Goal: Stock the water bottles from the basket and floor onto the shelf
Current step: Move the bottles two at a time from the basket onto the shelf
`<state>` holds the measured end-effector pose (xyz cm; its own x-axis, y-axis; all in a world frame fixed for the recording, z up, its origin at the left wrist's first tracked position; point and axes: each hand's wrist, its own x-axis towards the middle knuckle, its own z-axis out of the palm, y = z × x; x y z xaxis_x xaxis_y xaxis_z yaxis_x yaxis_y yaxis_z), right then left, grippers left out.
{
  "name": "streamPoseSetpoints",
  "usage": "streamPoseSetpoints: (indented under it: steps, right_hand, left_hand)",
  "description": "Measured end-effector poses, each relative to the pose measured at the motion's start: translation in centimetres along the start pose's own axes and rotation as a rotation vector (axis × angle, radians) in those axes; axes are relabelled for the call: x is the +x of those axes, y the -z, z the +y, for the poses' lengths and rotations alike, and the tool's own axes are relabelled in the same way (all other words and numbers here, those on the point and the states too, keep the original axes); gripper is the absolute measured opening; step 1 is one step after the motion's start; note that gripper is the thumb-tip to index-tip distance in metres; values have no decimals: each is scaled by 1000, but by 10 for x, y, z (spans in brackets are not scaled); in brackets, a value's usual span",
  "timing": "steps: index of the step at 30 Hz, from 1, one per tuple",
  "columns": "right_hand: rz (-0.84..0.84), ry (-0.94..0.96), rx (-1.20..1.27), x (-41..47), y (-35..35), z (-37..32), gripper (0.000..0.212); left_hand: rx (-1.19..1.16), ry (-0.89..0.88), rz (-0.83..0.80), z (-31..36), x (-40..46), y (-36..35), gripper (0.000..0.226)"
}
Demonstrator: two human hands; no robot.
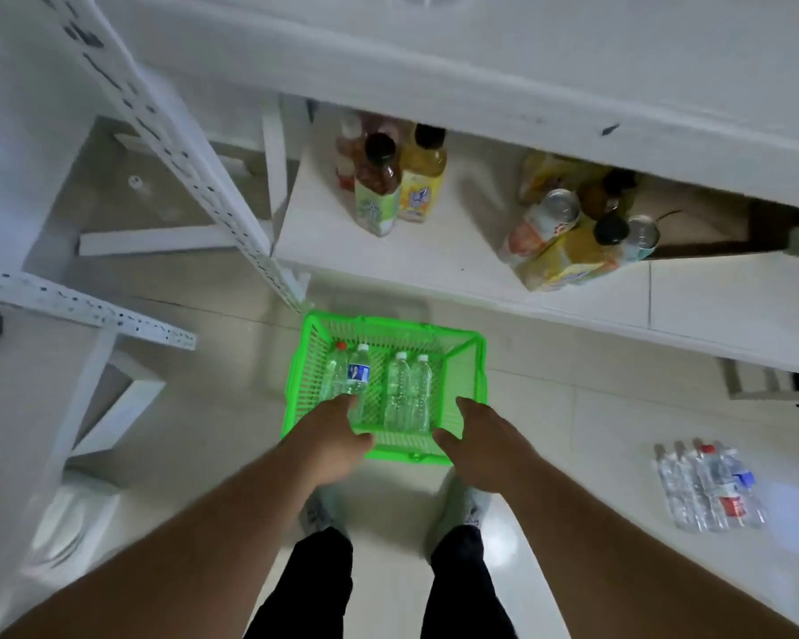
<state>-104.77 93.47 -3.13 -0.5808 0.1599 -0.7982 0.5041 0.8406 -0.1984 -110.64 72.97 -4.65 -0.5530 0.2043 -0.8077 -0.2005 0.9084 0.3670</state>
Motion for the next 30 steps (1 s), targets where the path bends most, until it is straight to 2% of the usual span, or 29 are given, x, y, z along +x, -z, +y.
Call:
streamPoseSetpoints:
  steps: [4, 8, 11, 17, 24, 27, 30]
  right_hand:
    - [-15, -58, 107, 120, -49, 25, 73]
    - [3, -196, 328, 231, -110, 62, 64]
    - [38, -256, 401, 302, -154, 84, 71]
    - [72, -281, 468, 417, -202, 108, 70]
    - [109, -297, 589, 499, -240, 125, 65]
    - [112, -305, 692, 511, -253, 127, 68]
    - [130, -279, 661, 513, -258, 129, 72]
  left_hand:
    - [-115, 96, 25, -31, 105, -57, 72]
    - [-176, 160, 44, -59, 205, -121, 75]
    - [-190, 187, 37, -77, 271, -164, 80]
    - [-251, 196, 0, -93, 374, -229, 90]
    - [-260, 233, -76, -103, 447, -267, 97]
    - [-210, 249, -133, -108, 459, -279, 101]
    - [-207, 234, -141, -112, 463, -282, 102]
